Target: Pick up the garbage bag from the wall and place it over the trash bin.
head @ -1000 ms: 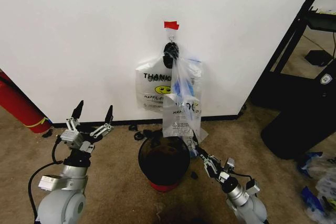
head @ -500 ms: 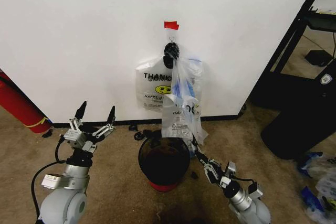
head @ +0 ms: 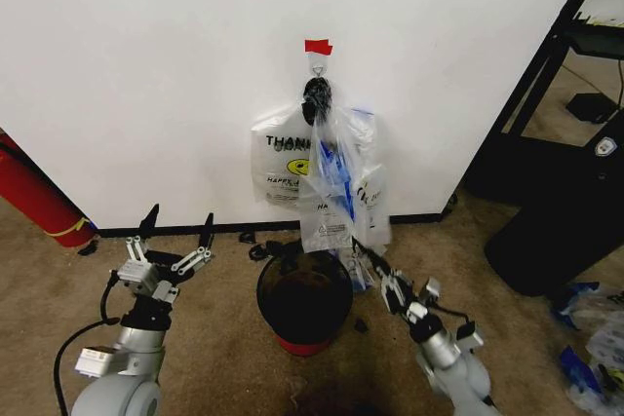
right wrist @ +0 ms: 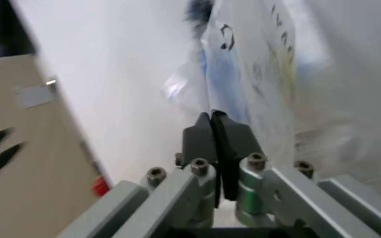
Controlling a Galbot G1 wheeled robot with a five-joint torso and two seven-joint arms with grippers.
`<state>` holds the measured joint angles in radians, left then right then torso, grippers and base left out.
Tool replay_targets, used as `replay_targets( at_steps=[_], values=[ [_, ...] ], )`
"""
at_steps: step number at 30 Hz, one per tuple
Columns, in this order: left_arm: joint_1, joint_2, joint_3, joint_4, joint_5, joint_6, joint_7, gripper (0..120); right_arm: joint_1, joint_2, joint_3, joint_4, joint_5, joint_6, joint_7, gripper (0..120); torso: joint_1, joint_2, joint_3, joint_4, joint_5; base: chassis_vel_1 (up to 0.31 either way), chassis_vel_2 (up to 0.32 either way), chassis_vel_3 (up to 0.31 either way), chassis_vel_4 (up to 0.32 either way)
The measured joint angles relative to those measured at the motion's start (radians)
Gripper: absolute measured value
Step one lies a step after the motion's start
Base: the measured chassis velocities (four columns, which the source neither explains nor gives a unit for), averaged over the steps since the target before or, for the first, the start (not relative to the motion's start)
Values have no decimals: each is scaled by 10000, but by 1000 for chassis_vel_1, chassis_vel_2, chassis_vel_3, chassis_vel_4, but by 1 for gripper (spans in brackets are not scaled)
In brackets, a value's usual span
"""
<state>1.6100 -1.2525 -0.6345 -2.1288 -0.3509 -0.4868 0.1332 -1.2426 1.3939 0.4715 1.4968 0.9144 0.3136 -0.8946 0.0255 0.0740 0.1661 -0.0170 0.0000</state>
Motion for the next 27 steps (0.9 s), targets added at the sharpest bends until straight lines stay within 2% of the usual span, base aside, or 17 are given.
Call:
replay_targets(
  at_steps=[4,7,9,12,14,18,19,21,25,27],
  values=[
    [-60,-13,5,81,14,7,3,100,-14,-178,-280,534,437,115,1147,19,0,0,0,0,0,0,0,0,0],
    [-128,-9,5,168,14,12,3,100,-239,-533,-191,792,92,93,1205,27,0,0,0,-1,1,0,0,0,0],
    [-204,-6,15,245,14,16,5,100,-427,-906,73,811,-711,191,865,36,0,0,0,-4,2,0,0,0,0],
    [-320,-45,99,324,21,21,6,100,-695,-1757,767,736,-2538,808,-328,49,0,0,0,-7,2,0,0,0,0],
    [-342,-62,147,348,39,21,8,100,-730,-1957,948,744,-2839,979,-681,52,0,0,0,-5,2,0,0,0,0],
    [-428,-110,558,400,227,38,7,100,-761,-2388,1532,1192,-3169,1435,-1732,70,0,0,0,2,2,0,0,0,0],
    [-428,-110,558,400,227,38,7,100,-761,-2388,1532,1192,-3169,1435,-1732,70,0,0,0,2,2,0,0,0,0],
    [-585,-38,1101,353,484,127,5,100,-838,-2365,1535,1632,-2913,1781,-1144,79,0,0,0,1,3,0,0,0,0],
    [-1381,349,2176,431,1158,462,153,100,-937,-1889,1235,2266,-2844,2645,1673,94,0,0,0,-1,3,0,0,0,0],
    [-1656,541,2377,565,1394,575,214,100,-962,-1759,1210,2388,-2797,2727,2113,97,0,0,0,-4,4,0,0,0,0]
  ],
)
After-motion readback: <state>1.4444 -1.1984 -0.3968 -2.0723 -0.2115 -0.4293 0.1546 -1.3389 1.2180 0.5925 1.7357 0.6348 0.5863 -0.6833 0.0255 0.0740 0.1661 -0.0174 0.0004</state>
